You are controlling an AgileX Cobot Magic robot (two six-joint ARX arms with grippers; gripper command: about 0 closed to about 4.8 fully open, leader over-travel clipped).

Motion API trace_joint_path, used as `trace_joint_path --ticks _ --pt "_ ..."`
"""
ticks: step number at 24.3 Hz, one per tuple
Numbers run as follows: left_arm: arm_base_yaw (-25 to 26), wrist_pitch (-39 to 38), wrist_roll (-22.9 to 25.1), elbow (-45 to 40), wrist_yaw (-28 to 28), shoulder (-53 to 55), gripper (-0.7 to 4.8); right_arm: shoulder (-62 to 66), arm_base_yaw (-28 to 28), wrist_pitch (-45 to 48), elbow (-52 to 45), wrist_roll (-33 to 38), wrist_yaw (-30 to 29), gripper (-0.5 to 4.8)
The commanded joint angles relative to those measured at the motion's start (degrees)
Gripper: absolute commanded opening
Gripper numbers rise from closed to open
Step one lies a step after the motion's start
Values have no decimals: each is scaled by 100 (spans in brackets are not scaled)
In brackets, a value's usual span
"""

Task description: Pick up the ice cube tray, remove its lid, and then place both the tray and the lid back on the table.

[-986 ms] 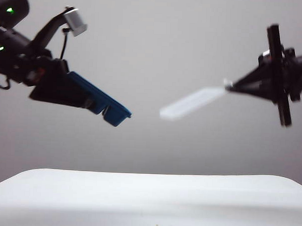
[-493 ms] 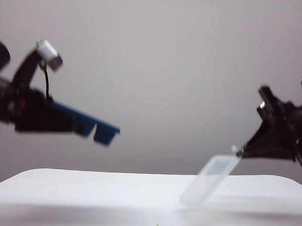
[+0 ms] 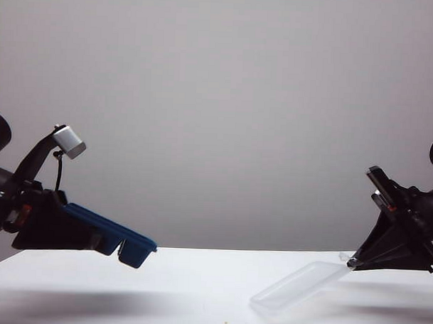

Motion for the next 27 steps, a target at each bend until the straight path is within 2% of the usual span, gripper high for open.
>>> trace_joint_path --ticks 1,2,4,9,13,19,27 --pt "83 24 37 0 -55 15 221 -28 -31 127 17 -2 109 118" --pt "90 4 33 0 -92 20 229 -28 -31 125 15 -2 120 133" --pt "90 -114 37 0 -184 20 292 -28 -33 125 15 -2 138 149" --pt "79 -538 -7 0 -911 20 437 -28 -33 144 17 -2 140 149" --pt "79 -815 -142 0 -1438 20 446 -28 -31 146 17 2 127 149" --pt "122 -977 -114 7 -1775 9 479 -28 -31 144 17 4 -44 149" --pt "219 -1268 -175 13 -1851 -256 479 -33 -31 157 17 7 -225 149"
